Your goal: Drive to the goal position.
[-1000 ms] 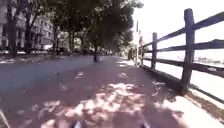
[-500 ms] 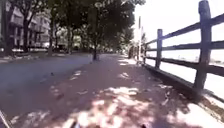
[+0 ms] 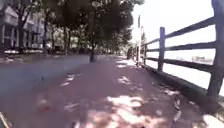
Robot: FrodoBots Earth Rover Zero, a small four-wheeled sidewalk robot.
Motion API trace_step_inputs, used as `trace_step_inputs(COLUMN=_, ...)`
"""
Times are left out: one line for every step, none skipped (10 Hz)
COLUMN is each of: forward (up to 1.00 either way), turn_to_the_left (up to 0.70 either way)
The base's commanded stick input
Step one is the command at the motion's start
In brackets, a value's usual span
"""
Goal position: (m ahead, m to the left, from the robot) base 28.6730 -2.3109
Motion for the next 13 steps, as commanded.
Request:
trace_step_inputs(forward=0.70, turn_to_the_left=0.00)
trace_step_inputs(forward=0.70, turn_to_the_left=0.00)
trace_step_inputs(forward=0.70, turn_to_the_left=-0.14)
trace_step_inputs(forward=0.70, turn_to_the_left=-0.35)
trace_step_inputs(forward=0.70, turn_to_the_left=-0.35)
trace_step_inputs(forward=0.70, turn_to_the_left=-0.35)
trace_step_inputs(forward=0.70, turn_to_the_left=-0.35)
trace_step_inputs(forward=0.70, turn_to_the_left=-0.32)
trace_step_inputs(forward=0.70, turn_to_the_left=-0.10)
trace_step_inputs(forward=0.70, turn_to_the_left=0.00)
trace_step_inputs(forward=0.70, turn_to_the_left=0.00)
trace_step_inputs(forward=0.70, turn_to_the_left=0.00)
trace_step_inputs(forward=0.70, turn_to_the_left=0.00)
